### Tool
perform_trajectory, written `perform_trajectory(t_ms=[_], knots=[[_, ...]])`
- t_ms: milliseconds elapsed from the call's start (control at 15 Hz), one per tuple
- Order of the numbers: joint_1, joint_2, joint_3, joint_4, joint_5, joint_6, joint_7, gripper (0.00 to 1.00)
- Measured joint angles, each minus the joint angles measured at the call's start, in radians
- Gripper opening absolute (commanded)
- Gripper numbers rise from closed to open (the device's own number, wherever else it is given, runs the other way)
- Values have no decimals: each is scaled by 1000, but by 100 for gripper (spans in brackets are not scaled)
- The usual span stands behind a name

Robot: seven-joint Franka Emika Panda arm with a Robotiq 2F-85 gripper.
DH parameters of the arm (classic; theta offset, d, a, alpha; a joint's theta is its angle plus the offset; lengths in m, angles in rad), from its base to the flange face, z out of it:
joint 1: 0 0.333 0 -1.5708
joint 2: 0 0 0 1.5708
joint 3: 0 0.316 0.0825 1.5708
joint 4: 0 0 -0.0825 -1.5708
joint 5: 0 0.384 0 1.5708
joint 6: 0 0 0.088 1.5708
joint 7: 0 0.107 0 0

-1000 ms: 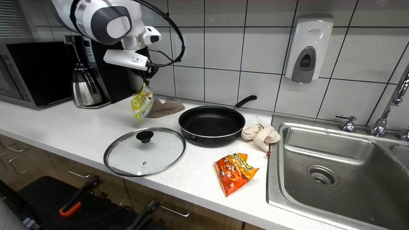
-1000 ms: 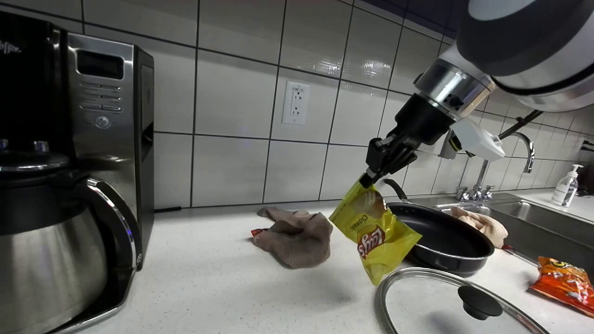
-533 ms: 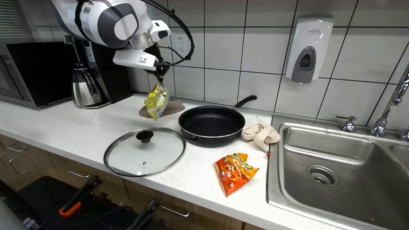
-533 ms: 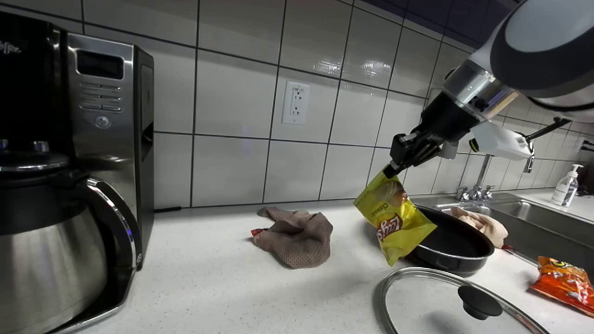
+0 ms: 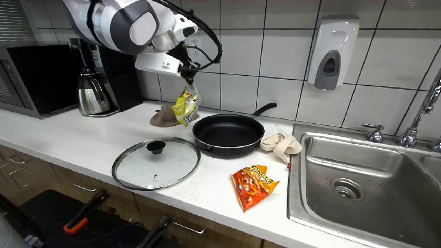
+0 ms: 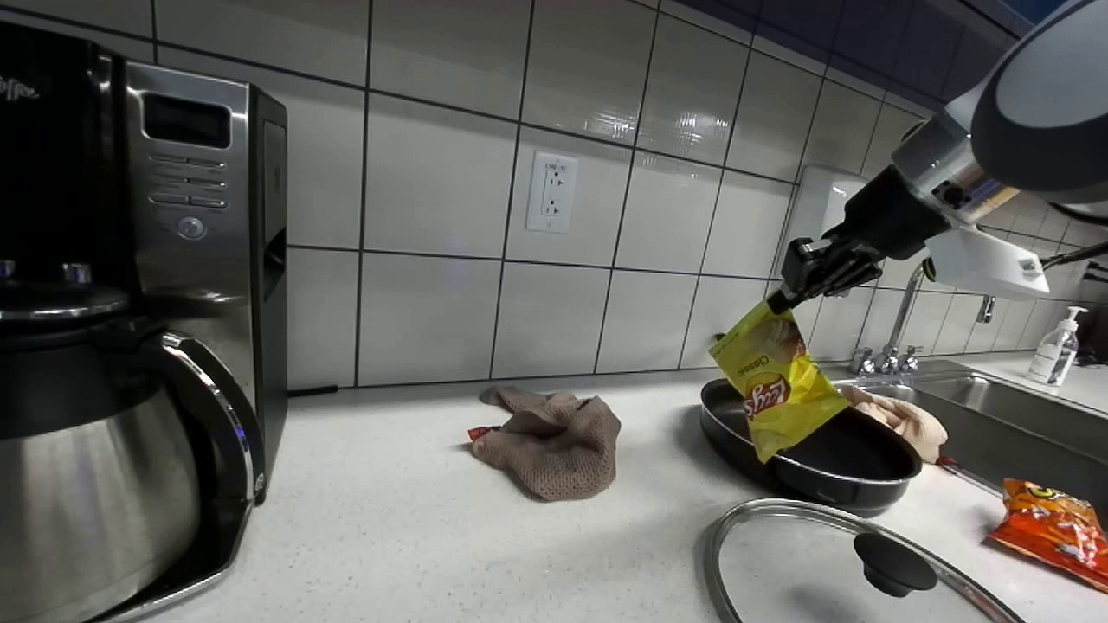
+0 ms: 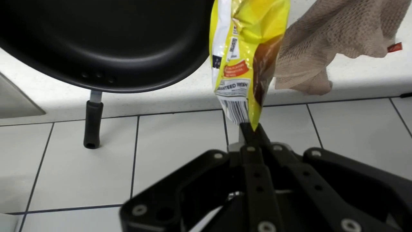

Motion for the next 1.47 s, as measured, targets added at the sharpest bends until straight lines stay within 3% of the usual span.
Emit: perform_trajectory(t_ms=[533, 1467], knots=[[-18, 7, -15, 10, -102, 13, 169, 0], [-66, 51, -65, 54, -112, 9, 222, 0]])
